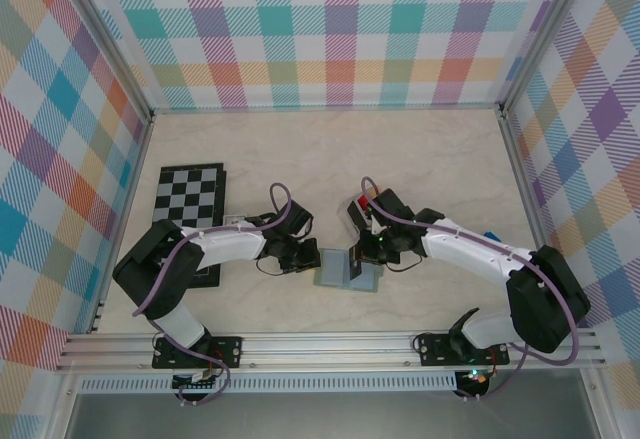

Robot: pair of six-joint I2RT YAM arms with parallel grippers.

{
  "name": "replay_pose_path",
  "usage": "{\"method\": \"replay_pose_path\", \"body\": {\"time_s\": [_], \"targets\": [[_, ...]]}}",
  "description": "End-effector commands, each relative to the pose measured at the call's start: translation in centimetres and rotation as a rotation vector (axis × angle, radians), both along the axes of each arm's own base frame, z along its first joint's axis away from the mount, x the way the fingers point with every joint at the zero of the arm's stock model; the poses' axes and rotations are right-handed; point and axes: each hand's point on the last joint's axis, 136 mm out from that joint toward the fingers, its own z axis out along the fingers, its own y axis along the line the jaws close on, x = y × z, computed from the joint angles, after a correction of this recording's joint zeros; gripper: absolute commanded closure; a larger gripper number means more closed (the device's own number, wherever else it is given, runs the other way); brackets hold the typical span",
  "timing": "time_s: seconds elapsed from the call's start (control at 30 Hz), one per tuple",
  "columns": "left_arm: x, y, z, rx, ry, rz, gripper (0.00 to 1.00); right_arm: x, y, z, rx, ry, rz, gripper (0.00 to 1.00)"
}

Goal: Put the credit cards into the card holder
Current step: Flip over the card slot in the card holder, then insert the credit card into the card slot.

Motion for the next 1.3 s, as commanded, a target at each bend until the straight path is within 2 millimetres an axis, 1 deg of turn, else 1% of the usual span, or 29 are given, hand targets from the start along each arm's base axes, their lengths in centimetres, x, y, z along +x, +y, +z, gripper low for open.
{"method": "replay_pose_path", "body": {"time_s": [0.0, 0.03, 0.1, 0.17, 0.23, 0.33, 0.47, 0.53, 0.7, 0.87, 1.07, 1.27], "targets": [[-0.1, -0.5, 0.1, -0.003, -0.006, -0.005, 0.92, 0.4, -1.3, 1.0, -0.073, -0.038, -0.031, 0.93], [-0.1, -0.4, 0.2, -0.002, -0.008, -0.004, 0.92, 0.6, -1.9, 1.2, -0.096, -0.054, -0.044, 0.93], [-0.1, -0.3, 0.2, 0.002, -0.015, -0.003, 0.92, 0.7, -2.0, 2.2, -0.078, -0.092, -0.039, 0.93], [0.0, -0.3, 0.5, -0.004, -0.026, -0.001, 0.92, 0.8, -1.2, 3.1, -0.020, -0.120, -0.018, 0.93], [0.1, -0.3, 0.7, -0.010, -0.036, 0.001, 0.92, 0.7, -0.1, 3.2, 0.037, -0.106, -0.001, 0.93], [-0.1, -0.3, 0.6, -0.009, -0.030, -0.001, 0.92, 0.5, 1.0, 2.2, 0.098, -0.071, -0.021, 0.94], [-0.4, 0.0, 0.2, -0.004, -0.019, 0.004, 0.92, 0.2, 1.3, 0.7, 0.131, -0.048, -0.038, 0.94], [-0.4, 0.1, 0.0, -0.001, -0.017, 0.006, 0.92, 0.0, 1.5, 0.2, 0.156, -0.038, -0.045, 0.94], [-0.6, 0.0, -0.2, -0.003, -0.007, 0.008, 0.93, -0.3, 1.5, -1.0, 0.164, -0.020, -0.058, 0.94], [-0.6, 0.1, -0.2, -0.005, -0.006, 0.013, 0.92, -0.4, 2.2, -1.8, 0.219, 0.000, -0.069, 0.94], [-0.7, 0.1, -0.3, -0.009, -0.003, 0.019, 0.92, -0.6, 2.5, -3.0, 0.236, 0.030, -0.082, 0.94], [-0.7, 0.1, -0.2, -0.008, -0.003, 0.025, 0.92, -0.8, 2.7, -3.3, 0.280, 0.025, -0.083, 0.94]]}}
